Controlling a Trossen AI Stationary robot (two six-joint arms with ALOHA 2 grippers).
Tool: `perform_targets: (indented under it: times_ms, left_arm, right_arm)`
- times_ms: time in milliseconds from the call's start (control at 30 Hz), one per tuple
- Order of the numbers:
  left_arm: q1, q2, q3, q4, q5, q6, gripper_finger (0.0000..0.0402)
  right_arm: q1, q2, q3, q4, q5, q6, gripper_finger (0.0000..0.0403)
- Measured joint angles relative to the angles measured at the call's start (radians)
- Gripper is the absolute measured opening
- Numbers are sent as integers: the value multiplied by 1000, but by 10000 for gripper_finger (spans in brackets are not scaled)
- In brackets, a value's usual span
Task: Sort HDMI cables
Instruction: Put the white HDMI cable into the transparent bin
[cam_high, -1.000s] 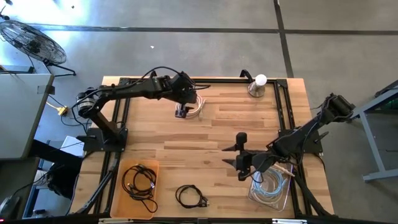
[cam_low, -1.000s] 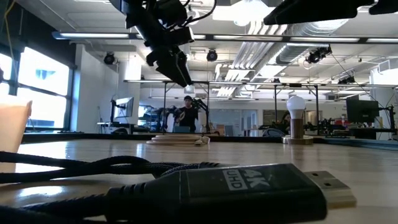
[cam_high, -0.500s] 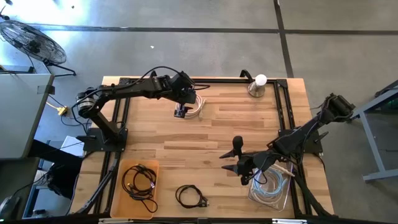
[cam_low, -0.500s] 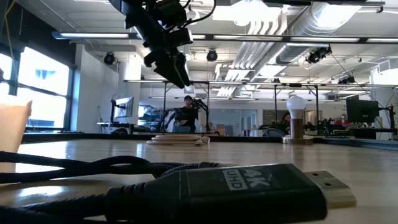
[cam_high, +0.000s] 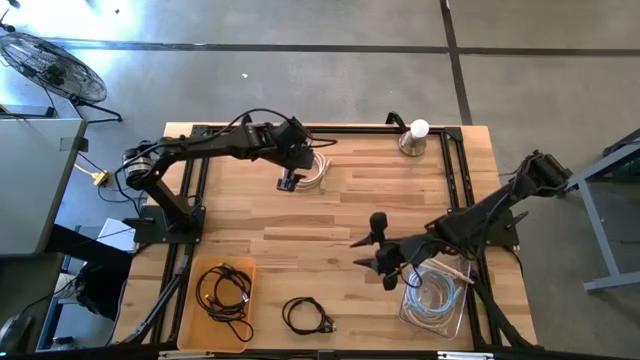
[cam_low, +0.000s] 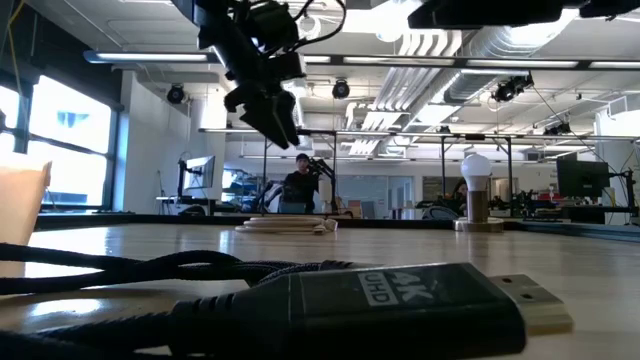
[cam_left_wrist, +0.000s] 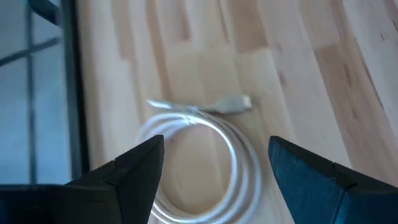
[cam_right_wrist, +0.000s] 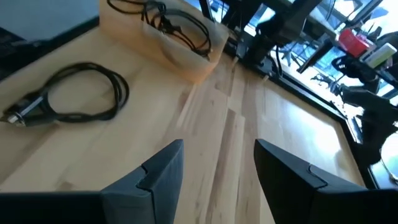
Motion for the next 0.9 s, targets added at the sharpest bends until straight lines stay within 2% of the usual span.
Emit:
perform_targets:
  times_ms: [267, 467, 900]
  left_arm:
    - [0, 1, -89, -3, 55, 13, 283]
    - [0, 2, -92, -4, -23, -8, 283]
    - [0, 195, -58, -7, -33, -30, 283]
  right_arm:
    - [-31, 0, 0, -55, -1, 18, 188]
    - [-37, 0, 0, -55, 0, 18, 188]
    - [-36, 0, 0, -57, -4, 17, 188]
